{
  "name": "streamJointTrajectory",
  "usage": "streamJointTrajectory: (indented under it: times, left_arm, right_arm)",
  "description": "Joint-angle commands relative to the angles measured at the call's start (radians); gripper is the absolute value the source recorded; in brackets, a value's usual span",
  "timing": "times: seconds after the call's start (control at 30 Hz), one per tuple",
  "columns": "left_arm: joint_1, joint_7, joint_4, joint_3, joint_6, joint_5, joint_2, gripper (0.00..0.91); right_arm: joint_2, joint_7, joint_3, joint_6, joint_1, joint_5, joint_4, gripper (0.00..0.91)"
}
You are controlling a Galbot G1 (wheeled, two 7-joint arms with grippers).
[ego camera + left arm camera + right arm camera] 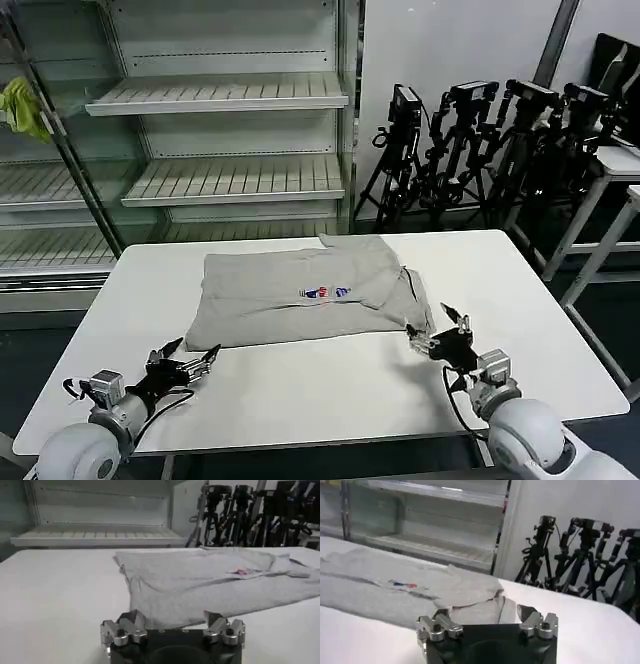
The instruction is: Fold and organize the clothes.
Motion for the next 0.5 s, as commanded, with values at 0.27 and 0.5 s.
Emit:
streamJointTrajectory:
  times: [0.27,0.5]
  left_arm:
    - [-0.012,0.007,0.039,0.004,-0.004,0.006,-0.014,0.907]
    - [-0.029,0.015,0.066,0.01,-0.012,0.015,-0.019,0.907]
  right_arm:
    - [0.119,-0.012,0.024,0.017,-0.029,-0.059,-0.108,0.907]
    - [0.176,-0.027,0.013,0.039,0.0,-0.095,-0.183,0.826]
